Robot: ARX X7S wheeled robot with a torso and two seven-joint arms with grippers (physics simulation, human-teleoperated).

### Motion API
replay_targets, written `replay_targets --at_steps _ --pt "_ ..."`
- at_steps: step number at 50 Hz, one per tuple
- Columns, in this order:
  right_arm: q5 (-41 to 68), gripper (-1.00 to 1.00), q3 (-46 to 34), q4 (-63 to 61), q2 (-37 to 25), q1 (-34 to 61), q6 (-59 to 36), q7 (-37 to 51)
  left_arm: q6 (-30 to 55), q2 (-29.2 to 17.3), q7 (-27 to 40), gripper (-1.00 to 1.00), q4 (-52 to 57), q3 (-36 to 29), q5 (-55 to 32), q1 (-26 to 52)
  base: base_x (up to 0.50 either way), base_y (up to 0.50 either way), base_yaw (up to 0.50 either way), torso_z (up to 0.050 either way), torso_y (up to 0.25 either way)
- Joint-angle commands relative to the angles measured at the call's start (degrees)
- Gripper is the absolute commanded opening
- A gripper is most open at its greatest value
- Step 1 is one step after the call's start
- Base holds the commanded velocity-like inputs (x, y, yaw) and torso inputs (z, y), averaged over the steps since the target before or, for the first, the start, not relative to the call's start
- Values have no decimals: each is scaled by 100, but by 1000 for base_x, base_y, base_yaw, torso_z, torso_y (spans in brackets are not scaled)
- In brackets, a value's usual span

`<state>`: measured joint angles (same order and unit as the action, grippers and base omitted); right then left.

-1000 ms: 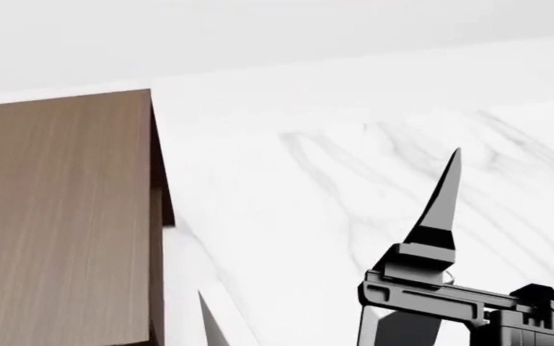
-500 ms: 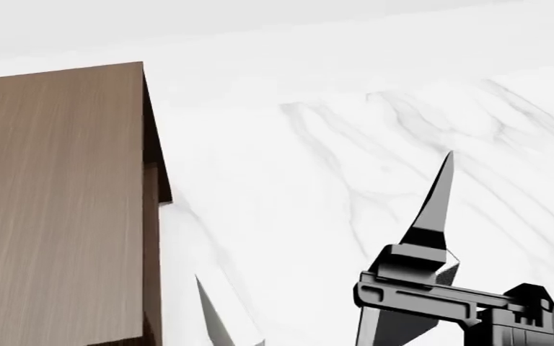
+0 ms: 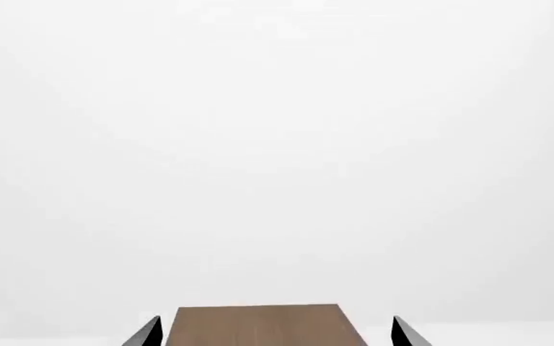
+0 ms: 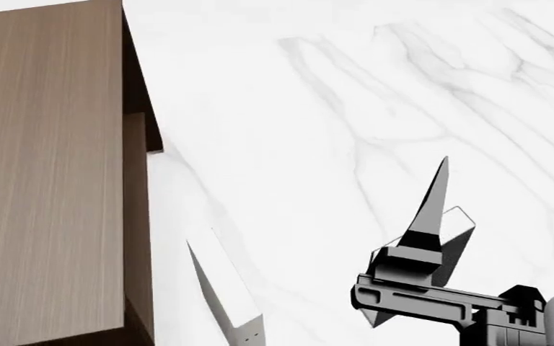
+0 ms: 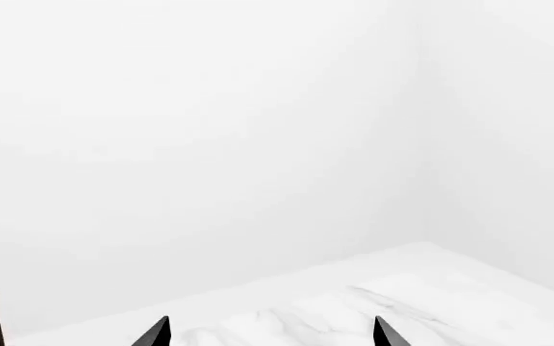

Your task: Pick up the book in the middle and place it on the cabinet shelf.

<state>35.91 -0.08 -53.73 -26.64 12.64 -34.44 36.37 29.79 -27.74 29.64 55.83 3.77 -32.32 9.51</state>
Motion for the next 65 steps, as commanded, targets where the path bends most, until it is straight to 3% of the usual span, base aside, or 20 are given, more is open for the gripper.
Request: replay_targets --at_steps 1,16,21,27,38,48,50,54,60,65 --pt "23 100 -19 23 -21 -4 16 25 -51 28 49 100 32 -11 -113 -10 0 0 0 0 0" --pt "339 100 75 -152 -103 193 -285 288 -113 55 110 100 -99 -1 -220 -73 0 0 0 0 0" --pt "1001 100 106 286 -62 1594 -1018 625 -93 50 131 100 -116 -24 -257 -78 0 0 0 0 0" --pt "1036 100 -278 1087 154 3118 -1562 830 -34 23 166 100 -161 -26 -325 -34 0 0 0 0 0" --pt "494 100 -976 3636 934 5473 -1914 842 -111 16 164 100 -245 -4 -350 -49 0 0 0 0 0" --pt "-819 100 -1748 6935 1708 6901 -437 463 -173 -2 190 100 -317 123 -444 -53 0 0 0 0 0" --pt "-612 100 -1272 7959 2032 7074 92 420 -143 -22 206 100 -247 100 -464 -54 0 0 0 0 0" --pt "-885 100 -1322 9493 2237 7581 552 372 -152 -20 206 100 -265 67 -456 -57 0 0 0 0 0" --pt "-1297 100 -1246 12857 2485 8843 1583 800 -169 -38 207 100 -351 130 -521 -44 0 0 0 0 0" --pt "-1381 100 -335 12870 2396 8807 893 1882 -150 -36 238 100 -348 114 -551 -41 0 0 0 0 0"
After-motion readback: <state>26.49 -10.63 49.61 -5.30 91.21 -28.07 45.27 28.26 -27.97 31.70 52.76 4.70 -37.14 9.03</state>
